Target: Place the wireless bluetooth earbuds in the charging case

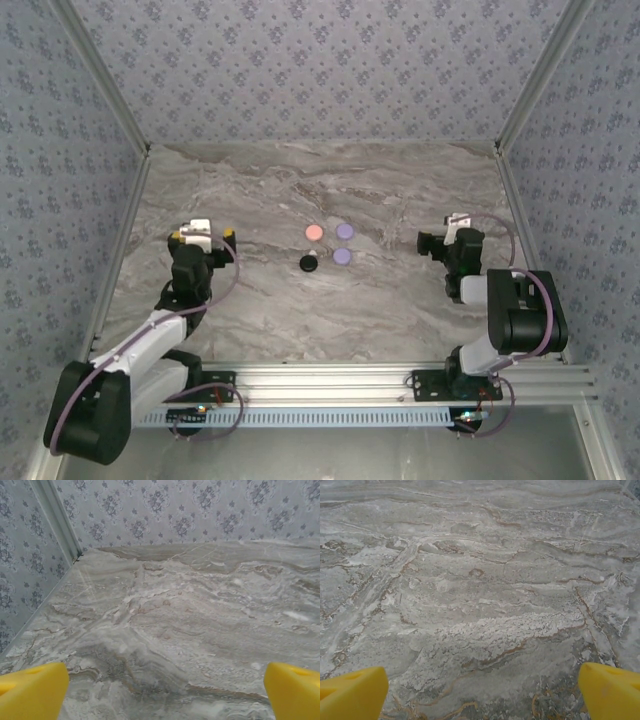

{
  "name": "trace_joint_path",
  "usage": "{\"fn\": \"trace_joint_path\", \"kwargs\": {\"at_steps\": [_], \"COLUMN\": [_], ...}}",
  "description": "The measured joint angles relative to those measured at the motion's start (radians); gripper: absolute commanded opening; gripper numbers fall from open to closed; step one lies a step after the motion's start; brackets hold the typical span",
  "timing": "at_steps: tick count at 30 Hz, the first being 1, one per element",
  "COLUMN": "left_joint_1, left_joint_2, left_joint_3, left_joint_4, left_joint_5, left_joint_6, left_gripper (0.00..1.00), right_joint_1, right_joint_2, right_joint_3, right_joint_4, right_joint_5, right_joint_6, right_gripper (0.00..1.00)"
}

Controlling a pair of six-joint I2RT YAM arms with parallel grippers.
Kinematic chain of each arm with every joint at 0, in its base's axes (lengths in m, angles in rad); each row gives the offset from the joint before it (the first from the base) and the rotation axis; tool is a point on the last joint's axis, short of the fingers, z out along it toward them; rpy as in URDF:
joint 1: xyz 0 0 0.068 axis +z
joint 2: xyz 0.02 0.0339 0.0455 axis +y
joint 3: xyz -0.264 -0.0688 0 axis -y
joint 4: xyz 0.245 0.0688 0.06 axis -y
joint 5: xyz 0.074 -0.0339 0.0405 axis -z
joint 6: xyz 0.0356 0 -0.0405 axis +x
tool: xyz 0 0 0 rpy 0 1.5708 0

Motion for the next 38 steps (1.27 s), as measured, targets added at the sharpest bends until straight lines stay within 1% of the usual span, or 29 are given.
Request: {"fn": "trace_joint_path", "kwargs": {"at_steps": [4,12,16,19,22,25,38], "left_joint_1": [0.069,0.135,0.233,0.257,0.262,0.28,0.287], "left_joint_2": [0.124,0.398,0.515,0.529,0.539,0.539,0.54], "left_joint_3": [-0.03,-0.016,-0.014,0.008,0.086,0.126,0.128], "left_joint_4": [0.092,0.281,0.407,0.39,0.333,0.326,0.28], "left_joint_5": [0.048,0.169,0.242,0.27,0.296,0.313,0.321], "left_joint_6": [0.023,0.077,0.05,0.034,0.019,0.005,-0.008], "left_gripper": [0.99,0.99,0.99,0.99,0.99,0.99,0.99], "right_joint_1": [0.0,0.0,0.0,0.0,0.0,0.002,0.013], "right_joint_2": [0.0,0.0,0.0,0.0,0.0,0.0,0.0], "right_joint_3": [0.001,0.002,0.002,0.002,0.002,0.002,0.002], "right_joint_4": [0.004,0.004,0.004,0.004,0.004,0.004,0.004], "right_joint_5": [-0.009,-0.013,-0.013,-0.013,-0.013,-0.012,-0.005], "right_joint_6": [-0.001,-0.001,-0.001,-0.001,-0.001,-0.002,-0.005], "right_gripper": [1.0,1.0,1.0,1.0,1.0,1.0,1.0]}}
